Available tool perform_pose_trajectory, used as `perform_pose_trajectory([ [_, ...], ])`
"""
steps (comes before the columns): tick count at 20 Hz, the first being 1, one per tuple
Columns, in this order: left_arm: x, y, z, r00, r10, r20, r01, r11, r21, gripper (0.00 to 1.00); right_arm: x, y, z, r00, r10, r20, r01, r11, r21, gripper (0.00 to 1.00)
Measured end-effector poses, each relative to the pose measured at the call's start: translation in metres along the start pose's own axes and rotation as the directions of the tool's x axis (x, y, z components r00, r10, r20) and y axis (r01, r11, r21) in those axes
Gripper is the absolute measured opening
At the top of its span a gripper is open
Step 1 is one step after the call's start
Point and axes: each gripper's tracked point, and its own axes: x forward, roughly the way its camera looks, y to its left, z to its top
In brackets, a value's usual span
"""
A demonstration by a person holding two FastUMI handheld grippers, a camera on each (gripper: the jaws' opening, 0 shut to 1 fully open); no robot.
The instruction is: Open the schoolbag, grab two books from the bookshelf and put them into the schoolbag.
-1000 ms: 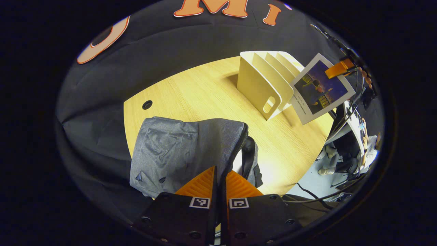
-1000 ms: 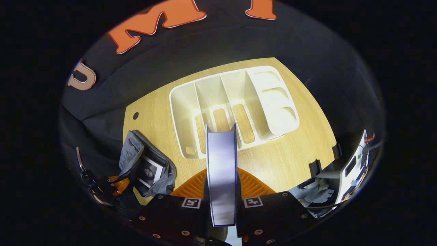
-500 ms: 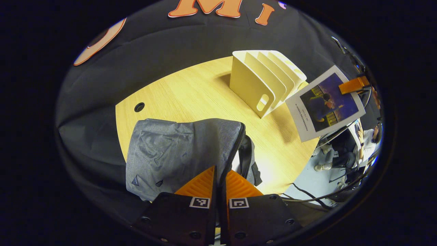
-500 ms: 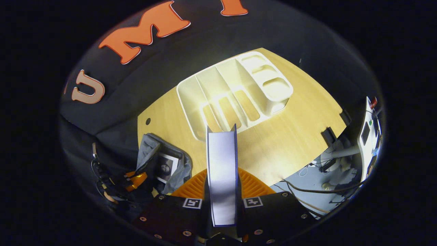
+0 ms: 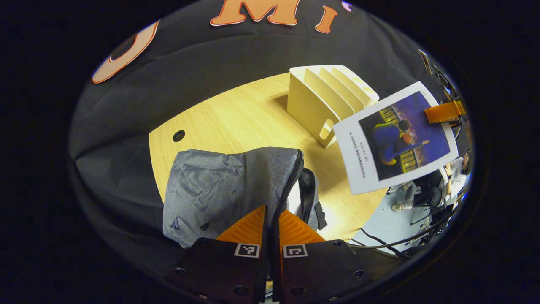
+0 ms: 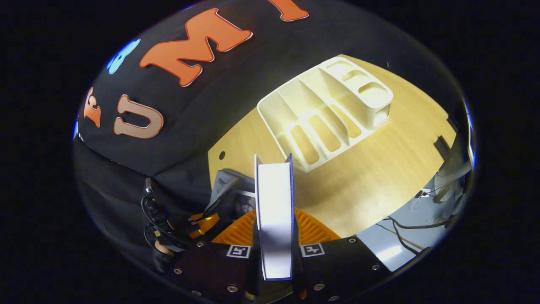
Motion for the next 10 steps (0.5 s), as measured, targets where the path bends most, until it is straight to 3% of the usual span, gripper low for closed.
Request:
perform_pose_trajectory([
  [10, -0.024, 0.009, 0.011, 0.999, 0.033, 0.038, -0.032, 0.999, -0.018, 0.07, 0.066, 0.051, -0.044, 0.982, 0.181, -0.058, -0.174, 0.980, 0.097, 0.28],
])
